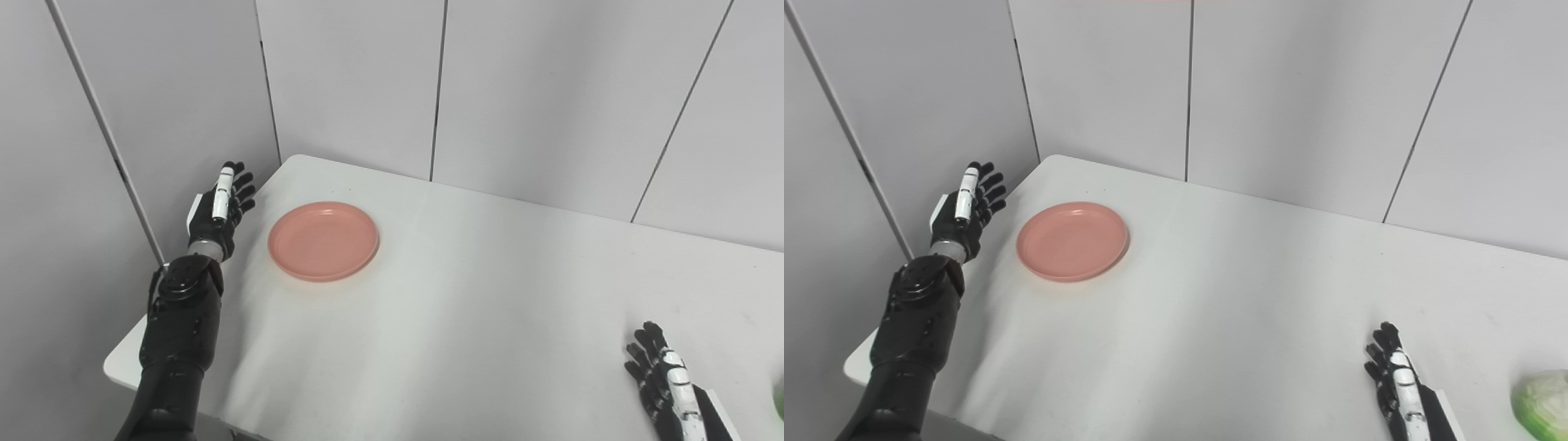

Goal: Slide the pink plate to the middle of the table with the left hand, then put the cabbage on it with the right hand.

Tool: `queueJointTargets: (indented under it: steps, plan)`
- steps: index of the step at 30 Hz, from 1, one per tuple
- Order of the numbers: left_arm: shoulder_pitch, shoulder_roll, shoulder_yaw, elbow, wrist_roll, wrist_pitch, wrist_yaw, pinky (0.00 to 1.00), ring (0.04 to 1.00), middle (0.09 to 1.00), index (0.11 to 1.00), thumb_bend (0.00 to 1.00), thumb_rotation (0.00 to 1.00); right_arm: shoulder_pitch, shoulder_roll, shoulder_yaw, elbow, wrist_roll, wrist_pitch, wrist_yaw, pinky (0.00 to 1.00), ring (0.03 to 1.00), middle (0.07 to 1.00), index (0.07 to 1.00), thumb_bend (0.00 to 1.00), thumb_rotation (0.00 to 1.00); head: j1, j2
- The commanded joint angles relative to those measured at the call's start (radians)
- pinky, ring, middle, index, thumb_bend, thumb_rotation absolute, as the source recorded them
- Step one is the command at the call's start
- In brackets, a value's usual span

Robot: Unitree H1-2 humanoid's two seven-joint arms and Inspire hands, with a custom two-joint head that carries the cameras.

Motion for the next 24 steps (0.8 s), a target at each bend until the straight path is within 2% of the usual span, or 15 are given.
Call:
queueJointTargets:
  steps: [1,7,24]
  plan:
    - [-0.061,0.04,-0.003,0.019,-0.001,-0.041,0.007,0.92,0.916,0.906,0.892,0.4,1.0,-0.001,-0.006,-0.001,-0.022,-0.004,0.021,0.001,1.0,1.0,1.0,1.0,0.17,1.0,-0.001,0.003]
    - [-0.073,0.041,-0.009,0.094,-0.007,-0.063,-0.003,0.92,0.924,0.914,0.9,0.4,1.0,0.001,-0.005,0.001,-0.027,-0.013,0.023,-0.002,1.0,1.0,1.0,1.0,0.17,1.0,-0.003,0.011]
    - [-0.076,0.015,-0.066,0.208,0.008,-0.082,0.001,0.9,0.906,0.902,0.89,0.37,1.0,0.003,-0.002,0.003,-0.041,-0.027,0.033,-0.007,1.0,1.0,1.0,1.0,0.17,1.0,-0.009,0.03]
